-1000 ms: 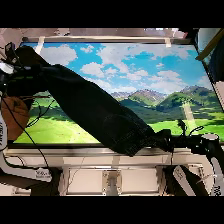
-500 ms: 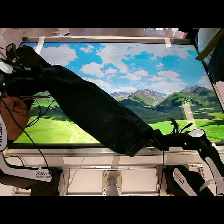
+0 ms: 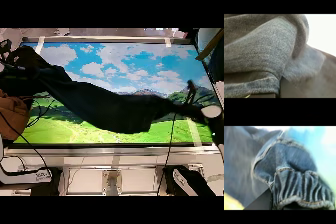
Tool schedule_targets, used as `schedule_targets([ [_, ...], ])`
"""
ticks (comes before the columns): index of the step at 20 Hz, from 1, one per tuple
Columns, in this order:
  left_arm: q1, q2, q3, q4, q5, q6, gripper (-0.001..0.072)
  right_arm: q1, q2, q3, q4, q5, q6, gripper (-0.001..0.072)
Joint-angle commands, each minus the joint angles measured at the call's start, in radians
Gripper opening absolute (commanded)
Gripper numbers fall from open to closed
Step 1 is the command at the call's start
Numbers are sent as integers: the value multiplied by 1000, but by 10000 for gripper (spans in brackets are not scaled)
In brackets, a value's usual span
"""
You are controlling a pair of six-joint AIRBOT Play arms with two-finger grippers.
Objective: Fold the clothes and pants, and hang the long-sleeved shirts on hangers.
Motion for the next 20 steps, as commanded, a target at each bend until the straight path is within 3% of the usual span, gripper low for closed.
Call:
schedule_targets([
  [1, -3, 93, -54, 40, -181, 0, 10, 3, -23, 283, -265, -155, 4, 60],
  [5, -8, 239, -356, 40, -165, 0, 10, 4, -210, 414, -283, -173, 3, 61],
  [9, -14, 375, -693, 12, -32, 0, 9, 3, -475, 452, -278, -257, 40, 61],
  [13, -31, 389, -851, -33, 10, 0, 37, 3, -639, 516, -274, -272, 56, 85],
  [14, -31, 390, -848, -53, 16, 0, 181, 3, -651, 537, -272, -272, 56, 223],
  [15, -31, 394, -827, -57, 37, 0, 430, 1, -650, 565, -274, -267, 56, 404],
  [16, -26, 401, -782, -44, 59, 0, 604, -9, -649, 610, -275, -223, 55, 433],
  [17, -17, 410, -722, -22, 68, 0, 639, -29, -649, 677, -292, -138, 55, 433],
  [20, 40, 448, -506, 111, 68, -32, 648, -127, -634, 868, -370, 165, 53, 433],
])
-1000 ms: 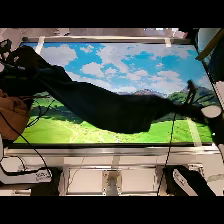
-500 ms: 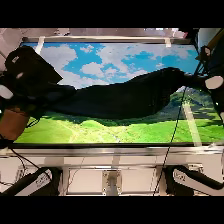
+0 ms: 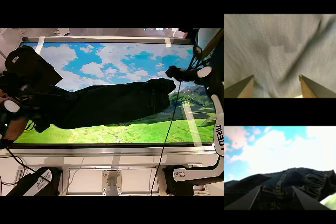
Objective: Fold the clothes and pants, and hang the long-sleeved shirts on hangers.
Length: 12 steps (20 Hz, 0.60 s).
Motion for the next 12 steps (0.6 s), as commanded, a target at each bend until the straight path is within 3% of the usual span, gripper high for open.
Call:
schedule_targets([
  [1, 68, 40, 175, 126, 20, -71, 649, -106, 21, 168, -76, 323, -7, 432],
  [4, 201, 56, 162, 141, -112, -157, 640, -219, 106, 151, -92, 513, -79, 423],
  [7, 330, 63, 21, 116, -227, -157, 639, -307, 207, -9, -77, 543, -147, 421],
  [10, 386, 46, -93, -57, -33, -137, 639, -338, 297, -284, 11, 398, -180, 422],
  [12, 362, -11, -91, -242, 128, -54, 639, -331, 309, -410, 88, 336, -232, 422],
])
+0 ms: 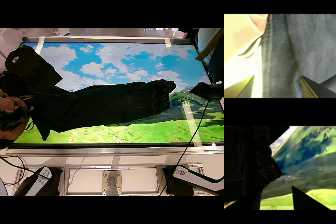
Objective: Fold the clothes and pants, and hang the long-sleeved shirts on hangers.
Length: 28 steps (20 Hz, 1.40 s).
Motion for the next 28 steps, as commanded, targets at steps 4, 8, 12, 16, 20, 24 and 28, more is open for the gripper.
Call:
schedule_targets([
  [4, -54, -248, 59, -323, 246, 98, 639, -18, 45, -261, 142, -95, -80, 422],
  [8, -66, -421, 208, -322, 251, 112, 639, -18, 71, -257, 248, 6, -77, 422],
  [12, -52, -468, 266, -262, 246, 113, 639, -18, 109, -234, 304, 58, -35, 422],
  [16, -39, -483, 280, -195, 237, 110, 637, -18, 147, -220, 306, 58, -24, 421],
  [20, -47, -540, 280, -210, 237, 110, 637, -18, 150, -220, 309, 76, -2, 421],
  [24, -54, -574, 281, -240, 252, 120, 596, -18, 150, -220, 309, 58, -2, 421],
  [28, -97, -589, 283, -324, 317, 194, 23, -18, 150, -220, 308, 44, -2, 421],
])
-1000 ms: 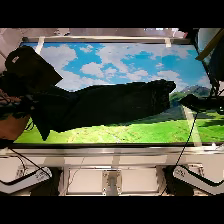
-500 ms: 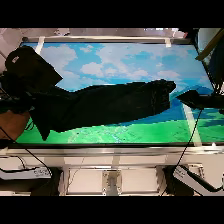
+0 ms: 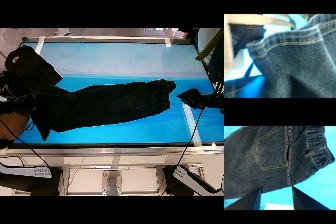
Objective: Fold the clothes and pants, and hang the long-sleeved shirts on hangers.
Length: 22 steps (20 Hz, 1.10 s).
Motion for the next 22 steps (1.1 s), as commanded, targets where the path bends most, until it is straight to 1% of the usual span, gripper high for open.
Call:
schedule_targets([
  [1, -35, -13, 12, -52, 43, 73, 11, -1, 1, 1, -1, -1, 2, 421],
  [3, -42, -2, 44, -51, 15, 76, 11, -1, 1, 1, -62, 43, 2, 421],
  [5, -39, 30, 73, -50, -18, 77, 10, -1, 0, -6, -208, 93, 4, 422],
  [6, -37, 56, 80, -50, -22, 77, 10, -1, 1, -25, -253, 95, 12, 422],
  [7, -38, 84, 80, -47, -22, 77, 10, -1, 0, -55, -261, 78, 13, 423],
  [8, -38, 114, 80, -42, -29, 77, 10, 0, -2, -90, -251, 31, 13, 425],
  [9, -39, 143, 80, -39, -42, 77, 10, 3, -5, -131, -221, -45, 12, 456],
  [10, -39, 172, 79, -35, -59, 77, 10, 4, -13, -161, -198, -126, 5, 507],
  [12, -39, 224, 79, -31, -84, 76, 10, 3, -67, -186, -154, -266, -6, 516],
  [13, -39, 246, 79, -31, -91, 76, 10, 3, -110, -186, -120, -296, -8, 516],
  [18, -39, 309, 79, -29, -105, 74, 10, 4, -371, -183, 214, -273, -227, 517],
  [19, -39, 310, 79, -29, -112, 71, 10, 5, -409, -179, 261, -273, -249, 516],
  [20, -39, 309, 79, -28, -122, 71, 10, 11, -442, -171, 291, -275, -270, 516],
  [22, -39, 309, 79, -29, -125, 71, 10, 46, -480, -146, 296, -286, -289, 515],
])
